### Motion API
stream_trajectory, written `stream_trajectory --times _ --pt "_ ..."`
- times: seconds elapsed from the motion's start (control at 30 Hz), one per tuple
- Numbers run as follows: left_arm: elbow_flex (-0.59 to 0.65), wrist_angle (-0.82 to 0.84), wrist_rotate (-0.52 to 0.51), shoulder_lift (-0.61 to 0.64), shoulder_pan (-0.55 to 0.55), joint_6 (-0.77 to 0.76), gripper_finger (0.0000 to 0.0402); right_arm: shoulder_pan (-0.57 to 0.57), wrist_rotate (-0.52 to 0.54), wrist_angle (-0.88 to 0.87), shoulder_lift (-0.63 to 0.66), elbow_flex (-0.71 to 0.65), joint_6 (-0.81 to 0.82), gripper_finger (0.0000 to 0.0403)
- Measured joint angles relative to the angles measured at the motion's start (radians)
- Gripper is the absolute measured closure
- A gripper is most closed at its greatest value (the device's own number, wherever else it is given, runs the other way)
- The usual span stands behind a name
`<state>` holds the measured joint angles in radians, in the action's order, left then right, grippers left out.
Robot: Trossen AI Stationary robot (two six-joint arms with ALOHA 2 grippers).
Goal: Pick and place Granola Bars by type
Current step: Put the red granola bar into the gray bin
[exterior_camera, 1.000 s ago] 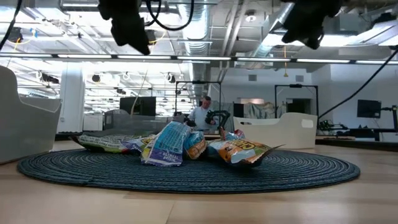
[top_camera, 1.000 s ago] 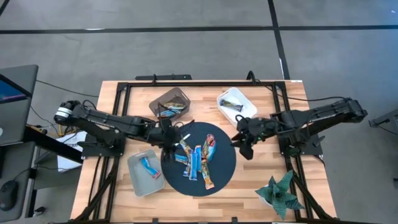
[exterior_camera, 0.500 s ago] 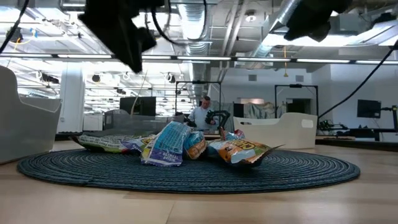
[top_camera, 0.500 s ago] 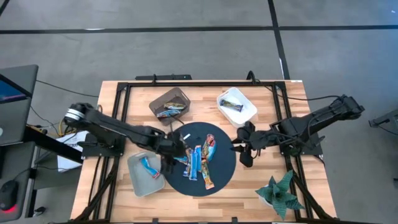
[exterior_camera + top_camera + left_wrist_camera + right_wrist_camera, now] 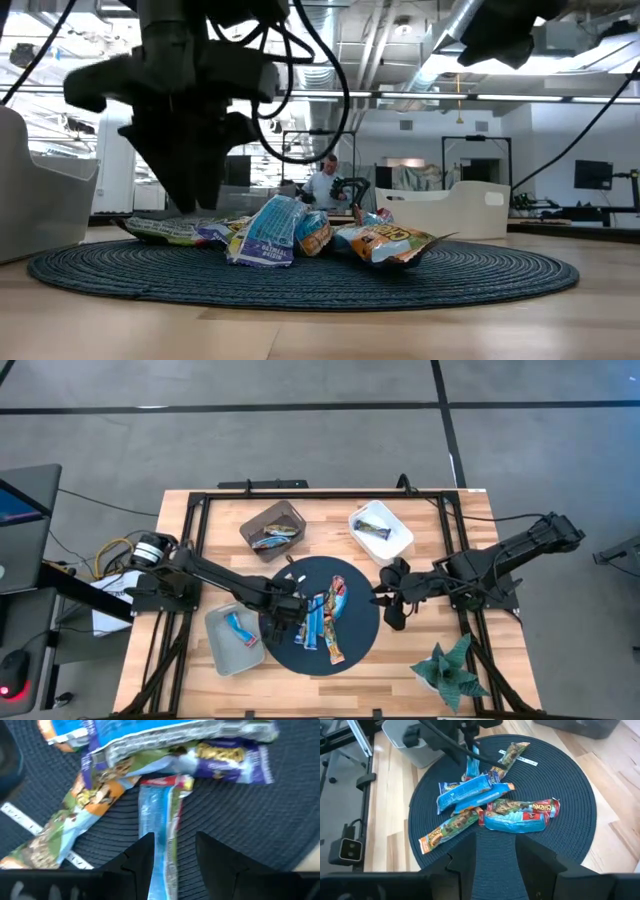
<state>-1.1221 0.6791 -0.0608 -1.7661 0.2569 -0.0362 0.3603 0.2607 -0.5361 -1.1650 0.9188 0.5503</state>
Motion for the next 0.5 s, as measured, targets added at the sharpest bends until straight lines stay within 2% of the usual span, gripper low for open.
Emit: stream_trajectory --times 0.2,0.5 --pt "0.000 0.013 -0.085 -0.005 -0.004 -0.014 0.0263 0.000 0.000 0.001 0.000 0.000 0.019 0.0274" --pt "0.048 0.001 0.014 -0.004 -0.040 -0.065 0.0263 0.000 0.000 0.002 0.000 0.000 0.019 0.0274"
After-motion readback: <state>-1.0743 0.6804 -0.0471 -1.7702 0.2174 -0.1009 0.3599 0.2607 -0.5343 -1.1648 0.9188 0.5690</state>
